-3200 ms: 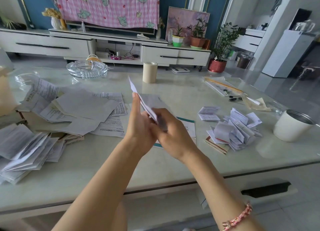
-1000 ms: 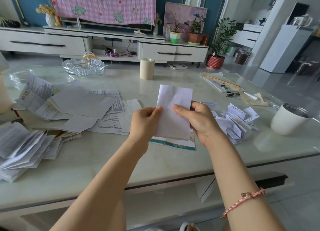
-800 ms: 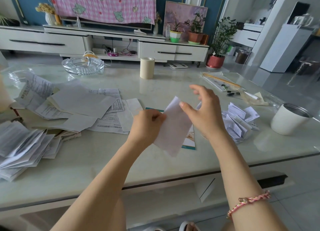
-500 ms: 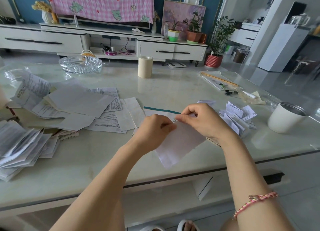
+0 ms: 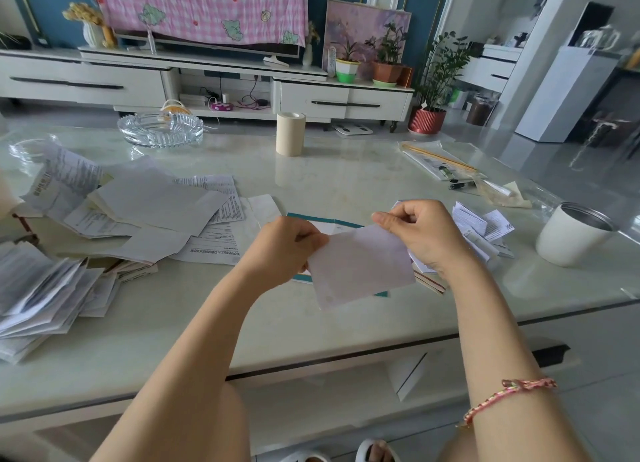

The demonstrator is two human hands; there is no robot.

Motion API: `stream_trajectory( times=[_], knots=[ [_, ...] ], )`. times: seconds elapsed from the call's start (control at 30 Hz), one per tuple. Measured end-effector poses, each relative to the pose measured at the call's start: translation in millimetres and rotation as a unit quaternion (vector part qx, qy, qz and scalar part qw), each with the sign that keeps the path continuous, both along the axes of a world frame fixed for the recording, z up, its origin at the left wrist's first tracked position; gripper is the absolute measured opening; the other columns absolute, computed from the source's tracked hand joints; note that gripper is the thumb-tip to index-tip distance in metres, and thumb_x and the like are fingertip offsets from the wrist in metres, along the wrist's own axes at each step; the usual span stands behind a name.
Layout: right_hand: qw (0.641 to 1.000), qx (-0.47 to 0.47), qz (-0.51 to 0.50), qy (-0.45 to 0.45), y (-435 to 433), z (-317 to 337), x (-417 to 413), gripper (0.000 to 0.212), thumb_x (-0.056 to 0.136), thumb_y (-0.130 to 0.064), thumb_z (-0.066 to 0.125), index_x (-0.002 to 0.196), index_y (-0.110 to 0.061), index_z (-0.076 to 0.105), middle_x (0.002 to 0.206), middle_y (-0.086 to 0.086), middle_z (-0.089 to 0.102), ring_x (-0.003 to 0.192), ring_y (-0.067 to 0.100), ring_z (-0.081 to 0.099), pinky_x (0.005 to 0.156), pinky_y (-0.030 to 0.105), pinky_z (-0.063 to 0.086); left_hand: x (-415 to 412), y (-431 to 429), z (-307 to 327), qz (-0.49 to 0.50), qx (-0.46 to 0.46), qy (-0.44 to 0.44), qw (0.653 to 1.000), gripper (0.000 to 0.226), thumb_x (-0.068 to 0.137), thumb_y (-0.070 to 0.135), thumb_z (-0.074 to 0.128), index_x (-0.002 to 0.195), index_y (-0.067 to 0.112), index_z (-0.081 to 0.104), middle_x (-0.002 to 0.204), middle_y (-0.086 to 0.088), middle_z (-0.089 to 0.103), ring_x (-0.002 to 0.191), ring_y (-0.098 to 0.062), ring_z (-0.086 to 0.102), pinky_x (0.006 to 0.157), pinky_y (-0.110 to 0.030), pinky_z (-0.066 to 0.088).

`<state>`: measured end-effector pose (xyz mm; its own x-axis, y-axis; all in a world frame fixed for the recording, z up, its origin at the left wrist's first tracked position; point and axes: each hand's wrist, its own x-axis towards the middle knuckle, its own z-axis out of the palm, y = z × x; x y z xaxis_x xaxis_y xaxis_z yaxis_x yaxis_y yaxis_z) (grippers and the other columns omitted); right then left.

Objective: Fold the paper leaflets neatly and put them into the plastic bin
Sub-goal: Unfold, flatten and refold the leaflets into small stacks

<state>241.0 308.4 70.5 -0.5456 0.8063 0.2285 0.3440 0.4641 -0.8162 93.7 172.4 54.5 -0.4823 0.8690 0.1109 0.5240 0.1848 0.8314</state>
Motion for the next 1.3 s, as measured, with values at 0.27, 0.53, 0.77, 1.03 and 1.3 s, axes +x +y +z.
stream_trajectory(
  times=[0.27,0.53,0.77,1.03,1.3],
  knots=[
    [0.976,-0.198,-0.025,0.092,-5.2,7.7,6.6,0.024,0.088,-0.034,0.062,0.086,-0.01,0.061,0.081,0.005,0.062,0.069,0.016,0.06,0.072,0.034,0.055,-5.9,1.1,1.9,0.096,0.108,-0.122,0.982,0.028,0.097,0.013,0.047,0.072,0.01,0.06,0.061,-0.005,0.061,0.052,-0.01,0.06,0.061,-0.023,0.054],
    [0.965,-0.241,0.055,0.085,-21.9,1.9,-16.5,0.005,0.087,-0.013,0.063,0.092,-0.012,0.065,0.091,0.007,0.068,0.078,0.02,0.063,0.06,0.027,0.053,13.1,2.7,5.6,0.046,0.095,-0.235,0.966,0.02,0.097,0.017,0.047,0.081,0.014,0.06,0.073,-0.005,0.064,0.055,-0.008,0.066,0.058,-0.019,0.054],
    [0.957,-0.26,0.124,0.04,-26.8,3.5,-15.1,0.012,0.091,-0.01,0.057,0.1,-0.009,0.064,0.092,0.009,0.067,0.073,0.019,0.062,0.059,0.027,0.052,9.2,4.4,3.9,0.075,0.118,-0.233,0.963,0.016,0.092,0.013,0.054,0.082,0.024,0.06,0.076,-0.001,0.061,0.066,-0.015,0.056,0.058,-0.022,0.05],
    [0.949,-0.271,0.121,0.103,-27.3,2.9,-15.5,0.026,0.089,0.003,0.048,0.089,-0.017,0.065,0.082,0.006,0.062,0.069,0.019,0.055,0.056,0.025,0.041,10.6,4.5,8.3,0.084,0.099,-0.324,0.937,0.02,0.092,0.005,0.043,0.08,0.012,0.057,0.071,-0.007,0.058,0.059,-0.018,0.057,0.051,-0.023,0.053],
    [0.983,-0.14,0.095,0.075,-32.8,0.3,-20.2,0.051,0.08,0.018,0.042,0.053,-0.018,0.064,0.061,-0.005,0.064,0.061,0.011,0.057,0.053,0.013,0.047,17.1,5.7,2.8,0.019,0.037,-0.387,0.921,0.023,0.093,0.033,0.053,0.087,0.013,0.065,0.086,-0.009,0.067,0.07,-0.019,0.066,0.056,-0.027,0.056]
  ],
)
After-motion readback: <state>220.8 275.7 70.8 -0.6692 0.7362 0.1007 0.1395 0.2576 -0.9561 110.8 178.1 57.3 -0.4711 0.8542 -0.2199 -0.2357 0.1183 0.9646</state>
